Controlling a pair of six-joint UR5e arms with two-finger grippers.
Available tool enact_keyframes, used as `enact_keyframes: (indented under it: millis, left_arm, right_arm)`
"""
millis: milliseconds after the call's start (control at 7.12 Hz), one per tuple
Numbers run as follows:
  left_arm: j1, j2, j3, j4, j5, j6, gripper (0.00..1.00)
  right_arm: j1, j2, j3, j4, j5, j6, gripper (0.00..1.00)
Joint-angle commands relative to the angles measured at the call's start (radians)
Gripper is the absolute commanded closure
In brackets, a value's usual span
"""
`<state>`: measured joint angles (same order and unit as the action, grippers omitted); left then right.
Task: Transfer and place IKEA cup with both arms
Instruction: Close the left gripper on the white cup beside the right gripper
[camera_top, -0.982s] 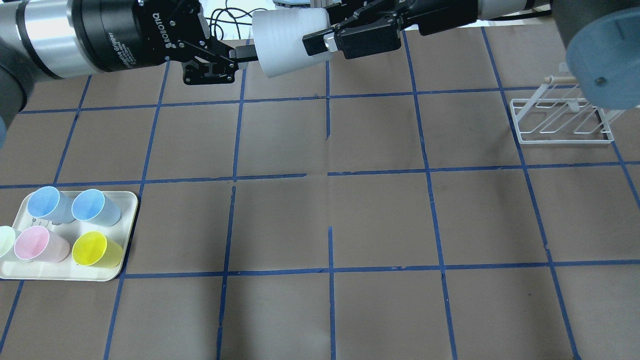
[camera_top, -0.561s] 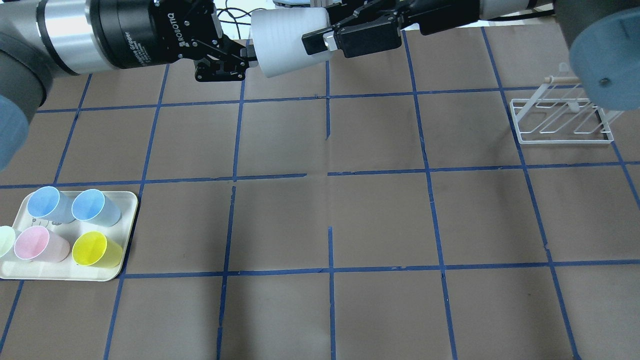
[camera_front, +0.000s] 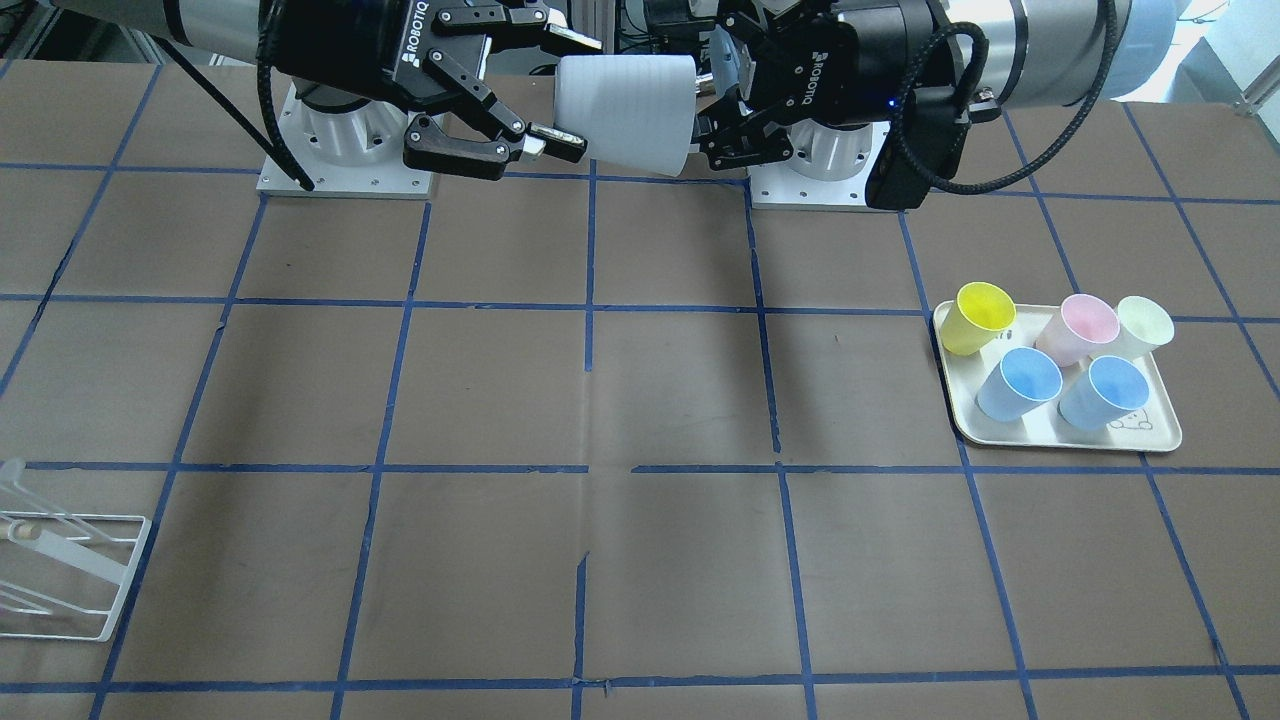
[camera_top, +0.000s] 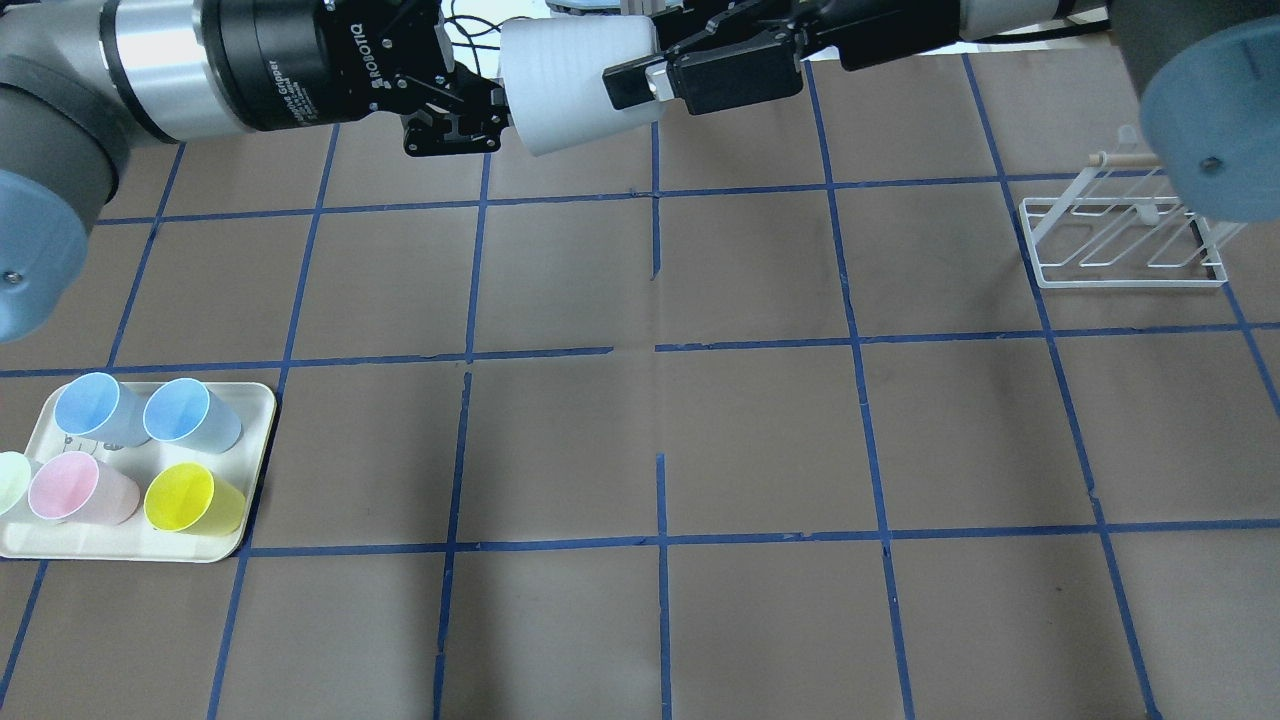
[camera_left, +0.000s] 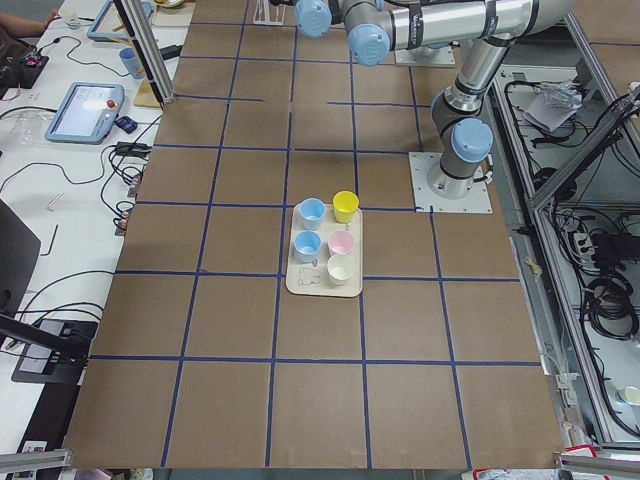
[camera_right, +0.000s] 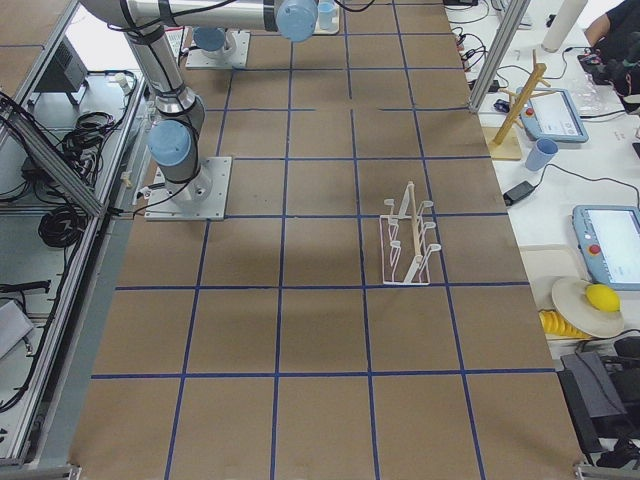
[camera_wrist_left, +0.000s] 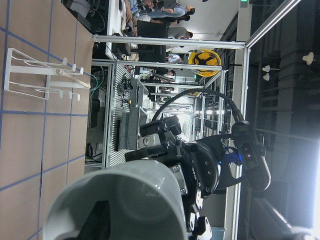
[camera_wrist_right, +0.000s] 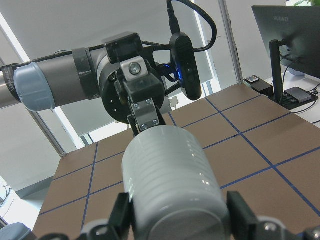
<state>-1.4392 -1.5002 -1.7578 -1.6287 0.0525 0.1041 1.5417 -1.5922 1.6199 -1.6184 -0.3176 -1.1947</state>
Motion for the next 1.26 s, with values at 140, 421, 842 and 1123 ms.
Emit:
enact_keyframes:
  millis: [140,421,842,1123]
  left_arm:
    - [-0.001,-0.005,0.035,0.016,0.012,-0.007,0.53]
    - [-0.001,-0.008,0.04,0.019,0.013,-0.007,0.93]
    - [-0.001,-0.008,0.04,0.02,0.015,-0.004,1.0]
    - [0.002,0.003,0.044,0.02,0.018,-0.012,1.0]
  right_arm:
    - [0.0,0.0,0.0,0.0,0.0,0.0,0.75]
    - [0.0,0.0,-0.005,-0.002,0.0,0.006,0.62]
    - [0.0,0.0,-0.006,0.0,0.0,0.021,0.03]
    - [0.0,0.0,-0.018,-0.002,-0.006,0.021,0.0]
